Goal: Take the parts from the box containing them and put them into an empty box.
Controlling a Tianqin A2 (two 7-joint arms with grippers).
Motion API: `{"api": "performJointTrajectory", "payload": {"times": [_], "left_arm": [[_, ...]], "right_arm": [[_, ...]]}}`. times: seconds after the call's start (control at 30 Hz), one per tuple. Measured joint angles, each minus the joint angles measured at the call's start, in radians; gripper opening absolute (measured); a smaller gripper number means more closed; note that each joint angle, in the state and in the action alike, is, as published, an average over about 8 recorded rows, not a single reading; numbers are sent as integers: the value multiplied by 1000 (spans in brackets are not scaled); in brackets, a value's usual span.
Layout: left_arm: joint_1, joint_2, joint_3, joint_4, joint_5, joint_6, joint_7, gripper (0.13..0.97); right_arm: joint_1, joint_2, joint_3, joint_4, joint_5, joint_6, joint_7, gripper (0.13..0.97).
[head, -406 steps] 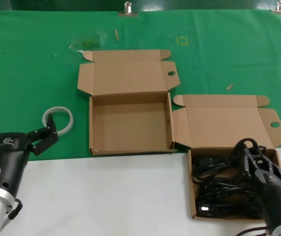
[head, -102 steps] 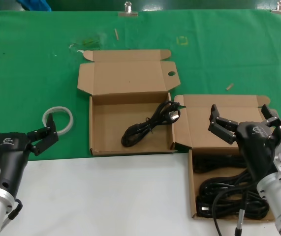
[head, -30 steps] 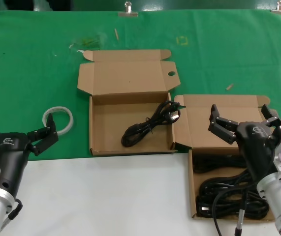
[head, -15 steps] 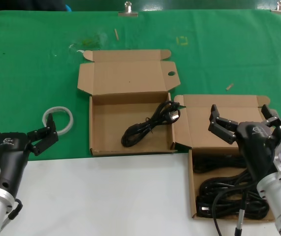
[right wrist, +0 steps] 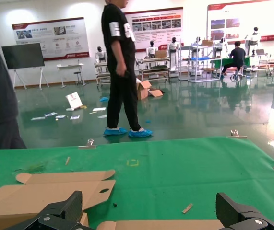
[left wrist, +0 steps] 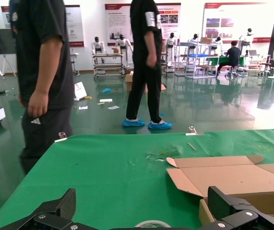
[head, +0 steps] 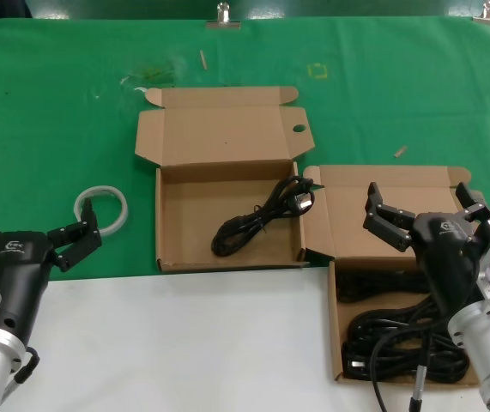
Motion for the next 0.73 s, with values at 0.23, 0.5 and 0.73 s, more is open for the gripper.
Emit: {"api": "performJointTrajectory", "payload": {"times": [0.23, 0.5, 0.73], "left_arm": [[0, 0, 0, 0, 0, 0, 0, 966], [0, 0, 0, 0, 0, 0, 0, 966], [0, 0, 0, 0, 0, 0, 0, 966]], "right_arm": [[0, 0, 0, 0, 0, 0, 0, 966], [0, 0, 0, 0, 0, 0, 0, 966], [0, 0, 0, 0, 0, 0, 0, 966]]}}
